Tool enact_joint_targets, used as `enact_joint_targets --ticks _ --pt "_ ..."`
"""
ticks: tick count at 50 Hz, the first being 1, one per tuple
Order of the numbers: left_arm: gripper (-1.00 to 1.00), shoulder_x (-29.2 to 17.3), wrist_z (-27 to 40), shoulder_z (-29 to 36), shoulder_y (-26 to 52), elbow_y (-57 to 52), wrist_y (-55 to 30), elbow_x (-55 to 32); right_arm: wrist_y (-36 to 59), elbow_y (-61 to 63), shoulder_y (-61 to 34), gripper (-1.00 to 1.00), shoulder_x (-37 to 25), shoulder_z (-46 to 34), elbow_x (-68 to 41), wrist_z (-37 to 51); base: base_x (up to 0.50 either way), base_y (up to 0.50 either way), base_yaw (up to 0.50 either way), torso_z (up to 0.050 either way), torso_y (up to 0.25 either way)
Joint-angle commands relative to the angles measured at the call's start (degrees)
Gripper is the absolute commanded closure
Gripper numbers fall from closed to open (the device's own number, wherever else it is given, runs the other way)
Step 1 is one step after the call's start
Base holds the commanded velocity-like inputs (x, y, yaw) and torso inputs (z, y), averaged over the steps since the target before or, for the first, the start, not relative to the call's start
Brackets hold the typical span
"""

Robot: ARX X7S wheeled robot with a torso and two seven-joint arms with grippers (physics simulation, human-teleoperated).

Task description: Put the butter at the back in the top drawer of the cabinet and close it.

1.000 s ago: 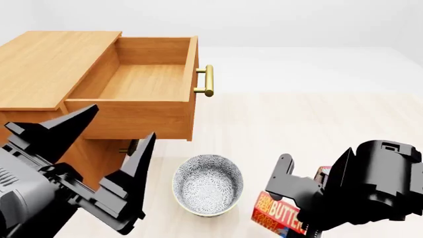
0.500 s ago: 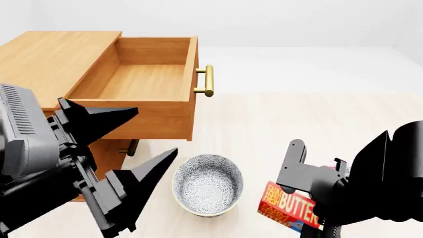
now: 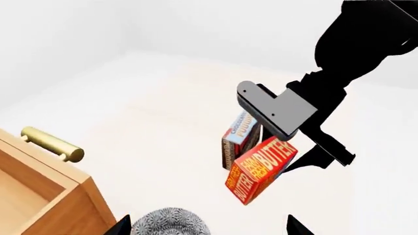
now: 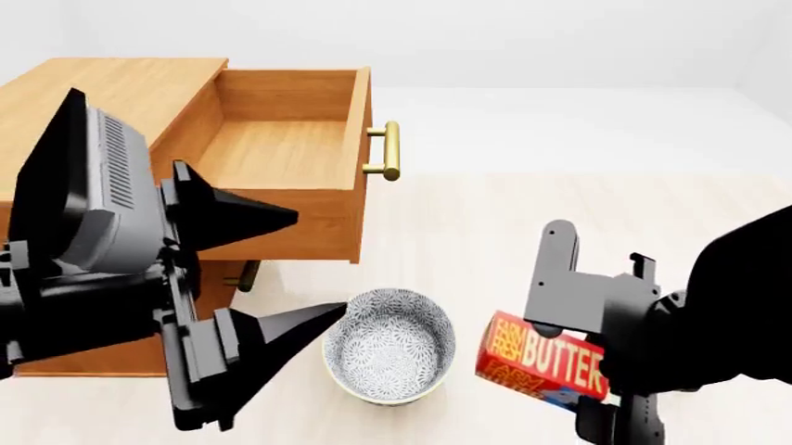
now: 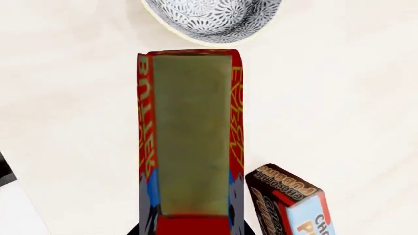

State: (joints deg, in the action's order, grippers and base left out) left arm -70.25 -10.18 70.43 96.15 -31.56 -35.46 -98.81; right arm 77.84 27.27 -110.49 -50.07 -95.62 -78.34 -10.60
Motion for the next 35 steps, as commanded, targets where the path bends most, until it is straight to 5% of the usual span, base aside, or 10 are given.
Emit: enact_joint_targets --ticks 1,35 --pt "-1.0 3.3 -7.8 0.6 2.0 3.0 -6.0 3.2 -0.2 2.1 -4.4 1.0 0.2 1.1 2.6 -3.0 0.0 0.0 0.0 0.0 0.0" --pt "-1.0 7.2 -17.3 1.5 3.5 4.1 -10.4 7.6 -0.7 4.8 -9.5 1.0 2.1 5.8 -3.8 -2.0 0.0 0.0 0.0 0.001 0.001"
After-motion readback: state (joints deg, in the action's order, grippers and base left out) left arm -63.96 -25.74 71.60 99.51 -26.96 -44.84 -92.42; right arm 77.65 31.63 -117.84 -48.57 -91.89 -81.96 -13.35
